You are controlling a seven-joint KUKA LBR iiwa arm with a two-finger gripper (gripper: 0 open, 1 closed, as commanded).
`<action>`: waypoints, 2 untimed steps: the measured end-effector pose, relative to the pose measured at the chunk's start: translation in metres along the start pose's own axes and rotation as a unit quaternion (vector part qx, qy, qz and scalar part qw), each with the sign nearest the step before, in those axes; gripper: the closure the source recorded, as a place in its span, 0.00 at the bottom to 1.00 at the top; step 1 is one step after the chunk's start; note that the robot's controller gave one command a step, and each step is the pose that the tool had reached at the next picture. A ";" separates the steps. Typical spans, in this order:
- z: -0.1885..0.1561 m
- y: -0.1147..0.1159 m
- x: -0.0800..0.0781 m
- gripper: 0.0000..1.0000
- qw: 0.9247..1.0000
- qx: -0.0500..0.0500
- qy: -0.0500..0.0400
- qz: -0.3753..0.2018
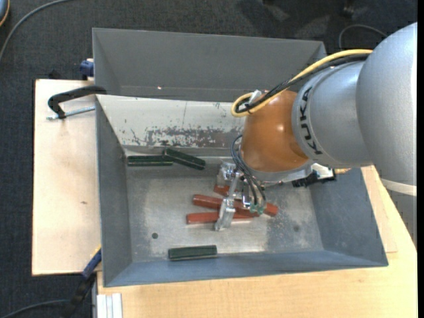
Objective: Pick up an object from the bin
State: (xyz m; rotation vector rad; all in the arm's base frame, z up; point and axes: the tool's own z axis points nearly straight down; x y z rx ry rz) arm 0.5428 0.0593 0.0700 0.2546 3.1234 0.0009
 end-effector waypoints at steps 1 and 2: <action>-0.004 0.003 0.000 1.00 1.000 -0.001 -0.001 -0.002; -0.146 0.014 -0.050 1.00 1.000 -0.002 -0.004 -0.017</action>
Offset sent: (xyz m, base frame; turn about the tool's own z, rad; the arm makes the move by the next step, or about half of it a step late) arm 0.0000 0.0000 0.0000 0.0000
